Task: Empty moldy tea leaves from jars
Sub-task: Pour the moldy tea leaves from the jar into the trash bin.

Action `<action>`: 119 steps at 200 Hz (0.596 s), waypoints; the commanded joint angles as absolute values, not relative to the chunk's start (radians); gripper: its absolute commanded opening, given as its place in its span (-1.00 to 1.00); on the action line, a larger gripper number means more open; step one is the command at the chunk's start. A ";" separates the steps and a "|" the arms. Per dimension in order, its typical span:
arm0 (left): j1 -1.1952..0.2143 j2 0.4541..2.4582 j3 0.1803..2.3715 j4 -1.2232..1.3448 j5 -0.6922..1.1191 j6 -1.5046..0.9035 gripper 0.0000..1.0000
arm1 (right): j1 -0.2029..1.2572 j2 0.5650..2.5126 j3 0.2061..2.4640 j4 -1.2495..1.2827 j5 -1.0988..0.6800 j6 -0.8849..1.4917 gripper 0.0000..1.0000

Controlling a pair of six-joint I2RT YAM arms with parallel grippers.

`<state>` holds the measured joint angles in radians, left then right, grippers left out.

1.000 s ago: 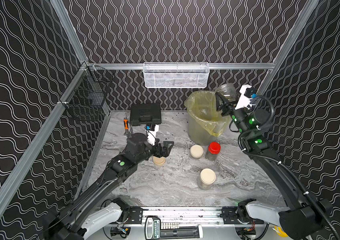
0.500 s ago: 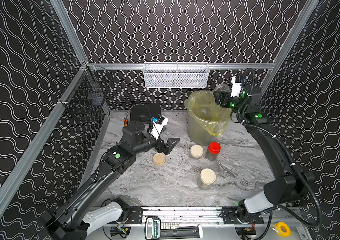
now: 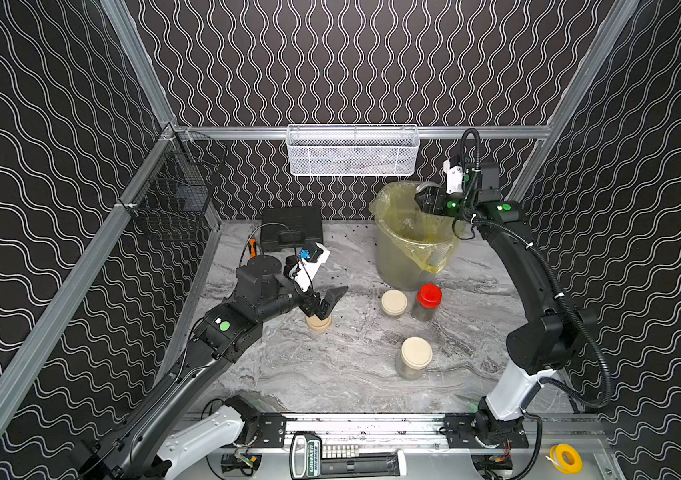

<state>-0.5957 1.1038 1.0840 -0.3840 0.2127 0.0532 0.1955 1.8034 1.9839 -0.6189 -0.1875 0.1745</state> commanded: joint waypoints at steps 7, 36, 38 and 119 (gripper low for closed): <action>-0.595 1.092 1.065 -0.353 0.203 0.056 0.98 | 0.200 1.835 2.058 -0.724 -0.186 0.133 -0.73; -0.594 1.079 1.058 -0.341 0.200 0.057 0.98 | 0.207 1.929 2.211 -0.909 -0.114 0.054 -0.75; -0.595 1.079 1.057 -0.341 0.200 0.056 0.98 | 0.206 1.936 2.223 -0.921 -0.112 0.050 -0.75; -0.596 1.042 1.028 -0.305 0.191 0.051 0.98 | 0.238 1.993 2.333 -0.970 -0.003 0.001 -0.75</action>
<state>-0.5961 1.0458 1.0370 -0.3500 0.1940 0.0540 0.2317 1.9976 2.3154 -0.9882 -0.0349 0.0238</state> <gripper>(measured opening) 0.989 0.802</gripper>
